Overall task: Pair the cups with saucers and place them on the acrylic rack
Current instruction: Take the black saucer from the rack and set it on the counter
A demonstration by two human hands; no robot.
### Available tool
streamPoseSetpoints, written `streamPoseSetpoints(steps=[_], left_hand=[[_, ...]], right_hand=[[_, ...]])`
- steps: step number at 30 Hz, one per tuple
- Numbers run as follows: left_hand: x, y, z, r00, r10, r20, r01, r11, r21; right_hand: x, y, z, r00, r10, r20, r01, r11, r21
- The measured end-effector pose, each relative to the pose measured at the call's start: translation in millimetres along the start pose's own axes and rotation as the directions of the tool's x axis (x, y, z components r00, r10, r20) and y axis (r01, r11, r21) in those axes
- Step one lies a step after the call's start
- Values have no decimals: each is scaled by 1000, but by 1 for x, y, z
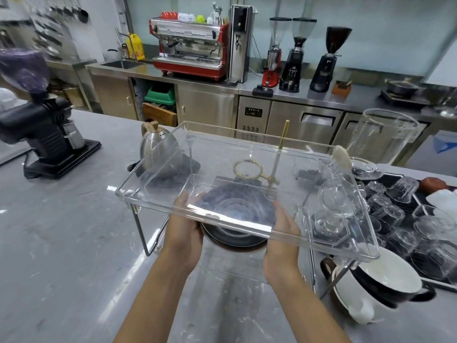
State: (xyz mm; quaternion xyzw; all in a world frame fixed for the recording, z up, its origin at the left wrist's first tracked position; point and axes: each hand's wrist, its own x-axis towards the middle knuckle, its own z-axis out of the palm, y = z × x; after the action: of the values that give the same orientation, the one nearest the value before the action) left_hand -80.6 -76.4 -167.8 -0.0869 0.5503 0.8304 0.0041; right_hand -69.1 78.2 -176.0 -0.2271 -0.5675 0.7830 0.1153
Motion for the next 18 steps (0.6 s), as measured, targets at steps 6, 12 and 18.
streamPoseSetpoints(steps=[6, 12, 18], left_hand=[[-20, 3, -3, 999, 38, 6, -38, 998, -43], [-51, 10, -10, 999, 27, 27, -25, 998, -66], [-97, 13, -24, 1000, -14, 5, 14, 997, -82]], right_hand=[[-15, -5, -4, 994, -59, 87, 64, 996, -57], [-41, -9, -10, 986, -93, 139, 108, 989, -103], [-79, -8, -24, 983, -90, 158, 106, 990, -95]])
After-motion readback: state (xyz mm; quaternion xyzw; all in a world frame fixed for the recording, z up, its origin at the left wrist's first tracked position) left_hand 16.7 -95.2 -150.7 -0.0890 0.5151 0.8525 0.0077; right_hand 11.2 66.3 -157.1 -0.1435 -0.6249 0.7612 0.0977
